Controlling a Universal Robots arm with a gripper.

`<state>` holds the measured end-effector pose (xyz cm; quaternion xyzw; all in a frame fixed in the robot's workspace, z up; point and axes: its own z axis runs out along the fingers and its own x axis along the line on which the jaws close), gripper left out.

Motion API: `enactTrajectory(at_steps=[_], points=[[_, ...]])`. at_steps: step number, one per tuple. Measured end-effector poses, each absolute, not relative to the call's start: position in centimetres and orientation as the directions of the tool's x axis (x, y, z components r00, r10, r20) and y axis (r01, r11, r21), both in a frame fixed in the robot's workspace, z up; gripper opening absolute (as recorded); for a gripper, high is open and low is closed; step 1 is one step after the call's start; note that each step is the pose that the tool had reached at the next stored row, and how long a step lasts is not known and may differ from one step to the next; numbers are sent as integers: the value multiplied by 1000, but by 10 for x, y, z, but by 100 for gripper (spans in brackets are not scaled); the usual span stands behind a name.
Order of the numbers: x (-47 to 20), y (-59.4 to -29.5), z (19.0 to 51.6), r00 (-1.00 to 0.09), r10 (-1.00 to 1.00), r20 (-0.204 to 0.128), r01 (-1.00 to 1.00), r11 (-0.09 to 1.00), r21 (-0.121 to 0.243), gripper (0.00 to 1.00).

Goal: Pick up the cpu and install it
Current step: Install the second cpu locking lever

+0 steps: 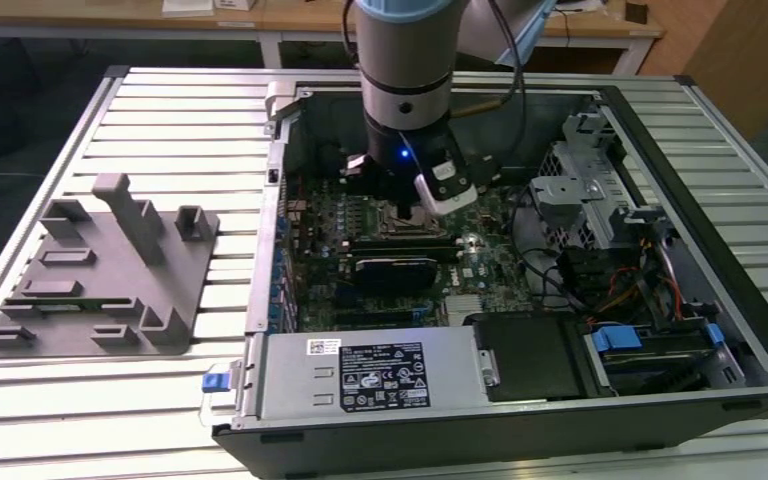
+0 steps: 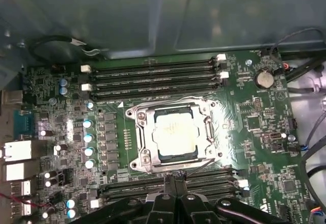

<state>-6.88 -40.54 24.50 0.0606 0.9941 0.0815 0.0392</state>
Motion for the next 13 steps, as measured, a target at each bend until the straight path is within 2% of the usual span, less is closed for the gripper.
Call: enactTrajectory(at_steps=[13], points=[[-69,-406,231,-991,126,-37,119,981,155,11]])
